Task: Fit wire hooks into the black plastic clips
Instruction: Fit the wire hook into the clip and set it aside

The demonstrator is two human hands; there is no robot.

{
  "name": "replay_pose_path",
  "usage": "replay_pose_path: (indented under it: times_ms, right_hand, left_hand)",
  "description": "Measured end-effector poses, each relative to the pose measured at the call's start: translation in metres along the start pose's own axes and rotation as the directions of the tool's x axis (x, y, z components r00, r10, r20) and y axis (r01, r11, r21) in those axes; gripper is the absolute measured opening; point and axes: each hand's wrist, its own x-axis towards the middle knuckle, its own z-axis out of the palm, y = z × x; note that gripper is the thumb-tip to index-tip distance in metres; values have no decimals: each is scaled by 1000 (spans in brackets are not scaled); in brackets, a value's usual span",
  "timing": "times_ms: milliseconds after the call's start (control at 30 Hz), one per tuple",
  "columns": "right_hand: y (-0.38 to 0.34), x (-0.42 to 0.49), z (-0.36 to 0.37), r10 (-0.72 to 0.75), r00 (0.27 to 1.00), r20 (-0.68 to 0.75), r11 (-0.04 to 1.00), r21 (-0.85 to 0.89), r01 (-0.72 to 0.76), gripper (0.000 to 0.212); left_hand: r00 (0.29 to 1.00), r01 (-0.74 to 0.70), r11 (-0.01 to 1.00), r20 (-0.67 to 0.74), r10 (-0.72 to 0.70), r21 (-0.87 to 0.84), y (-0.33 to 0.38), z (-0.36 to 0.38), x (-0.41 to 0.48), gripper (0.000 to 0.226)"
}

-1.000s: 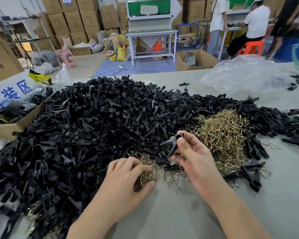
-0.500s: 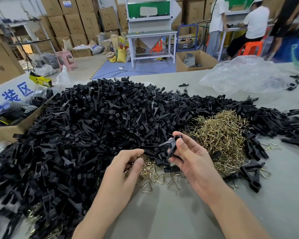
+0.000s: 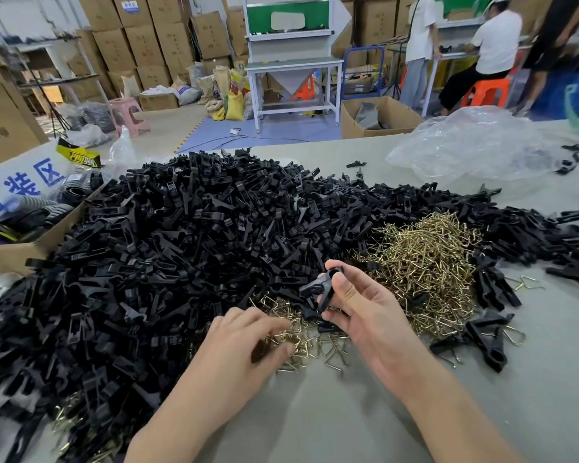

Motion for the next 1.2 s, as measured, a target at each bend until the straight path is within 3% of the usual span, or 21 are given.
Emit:
replay_pose_path:
  times_ms: [100, 200, 333, 433, 533, 800, 1033, 1100, 1200]
  right_hand:
    - [0, 0, 0, 1, 1000, 0, 1000, -9, -1, 24]
    - [0, 1, 0, -1, 1000, 2, 1000, 0, 1, 25]
    - [1, 1, 0, -4, 1000, 3, 1000, -3, 4, 30]
    - [1, 2, -1, -4, 1000, 6, 1000, -5, 4, 32]
    - [1, 2, -1, -5, 1000, 9, 1000, -3, 5, 33]
    - [5, 1, 0, 31, 994, 104, 999, 13, -32, 23]
    - [12, -1, 6, 83, 972, 220, 988, -145, -51, 33]
    - [13, -1, 5, 73, 971, 226, 988, -148, -39, 30]
    - [12, -1, 4, 73, 966, 248, 985, -171, -31, 32]
  left_hand:
    - [998, -34, 998, 61, 31, 46, -3, 0, 0, 41]
    - [999, -48, 999, 9, 48, 1, -2, 0, -1, 5]
    - [999, -1, 995, -36, -2, -104, 0, 2, -1, 20]
    - [989, 19, 959, -135, -60, -283, 1, 3, 1, 31]
    - [966, 32, 911, -220, -134, -410, 4, 3, 2, 29]
    - [908, 78, 747, -263, -326, -660, 11, 7, 6, 26]
    - [880, 89, 584, -211, -426, -807, 17, 9, 9, 27]
    - [886, 95, 608, -211, -412, -788, 19, 11, 9, 30]
    - [901, 64, 768, -294, -319, -637, 19, 15, 8, 32]
